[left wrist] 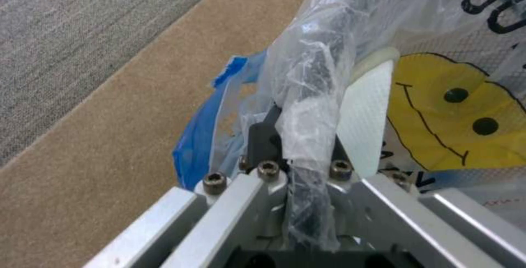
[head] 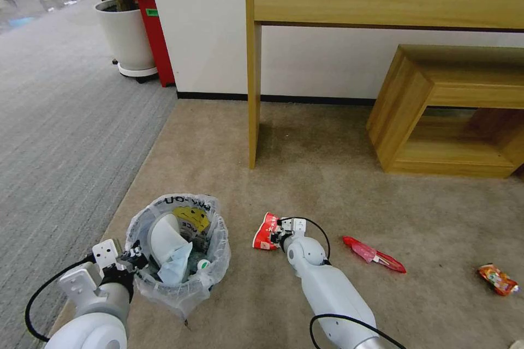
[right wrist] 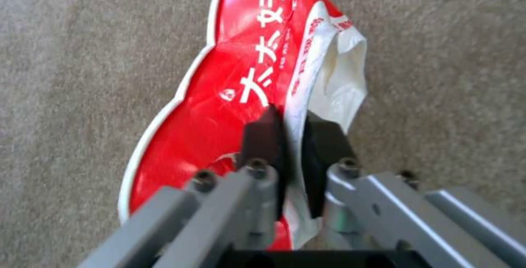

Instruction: Pick up the trash bin and place the garbage on the floor into it.

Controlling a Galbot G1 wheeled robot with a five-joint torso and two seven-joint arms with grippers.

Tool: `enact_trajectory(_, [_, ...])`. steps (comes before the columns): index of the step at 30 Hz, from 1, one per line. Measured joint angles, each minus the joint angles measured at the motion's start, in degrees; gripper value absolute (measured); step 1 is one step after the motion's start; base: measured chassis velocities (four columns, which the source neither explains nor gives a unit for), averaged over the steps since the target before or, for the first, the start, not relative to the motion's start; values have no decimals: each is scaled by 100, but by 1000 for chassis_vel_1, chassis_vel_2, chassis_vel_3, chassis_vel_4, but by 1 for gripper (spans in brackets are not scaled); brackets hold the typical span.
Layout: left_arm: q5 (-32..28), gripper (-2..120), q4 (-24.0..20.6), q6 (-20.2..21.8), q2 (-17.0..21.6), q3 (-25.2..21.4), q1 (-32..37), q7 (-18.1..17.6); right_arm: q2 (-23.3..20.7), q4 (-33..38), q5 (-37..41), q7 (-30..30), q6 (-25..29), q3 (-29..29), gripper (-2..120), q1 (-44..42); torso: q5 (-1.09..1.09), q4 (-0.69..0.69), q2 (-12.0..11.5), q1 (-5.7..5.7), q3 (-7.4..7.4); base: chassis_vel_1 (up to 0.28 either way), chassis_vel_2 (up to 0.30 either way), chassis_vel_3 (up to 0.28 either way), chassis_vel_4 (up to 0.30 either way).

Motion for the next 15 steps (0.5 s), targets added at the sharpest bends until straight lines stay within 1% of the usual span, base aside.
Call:
enact_trajectory(1, [6,1,0,-1,-3,3,-1,1,-57,88,1,-38,24,-19,1,-50,0,0,0,0,0,0,0,0,0])
enact_trajectory(2, [6,1,0,-1,-3,3,-1,1,-57,88,1,-38,24,-19,1,-50,0,0,0,0,0,0,0,0,0])
enact_trajectory(5, [27,1,0,-2,-10,20,-2,6,-254,445,21,-126,111,-91,0,-224,0,0,0,0,0,0,0,0,0])
enact_trajectory(7, [30,1,0,-1,-11,22,-2,6,-291,511,36,-140,133,-104,0,-253,0,0,0,0,0,0,0,0,0])
enact_trajectory(9, [50,1,0,-2,-24,40,2,16,-593,1233,257,-446,533,-159,0,-504,1,0,0,0,0,0,0,0,0])
enact_trajectory(10, [50,1,0,-2,-24,40,2,16,-593,1233,257,-446,533,-159,0,-504,1,0,0,0,0,0,0,0,0])
enact_trajectory(11, [59,1,12,-8,-34,50,3,20,-760,1667,415,-825,880,-145,0,-641,2,-1,0,0,0,0,0,0,0])
enact_trajectory(13, [68,1,51,-14,-76,111,8,25,-992,2344,824,-1778,1548,-28,0,-821,0,-1,0,0,0,0,0,0,0])
enact_trajectory(14, [68,1,51,-14,-76,111,8,25,-992,2344,824,-1778,1548,-28,0,-821,0,-1,0,0,0,0,0,0,0])
enact_trajectory(15, [68,1,67,-14,-99,146,7,27,-1071,2623,1110,-2281,1874,36,0,-876,0,-1,0,0,0,0,0,0,0])
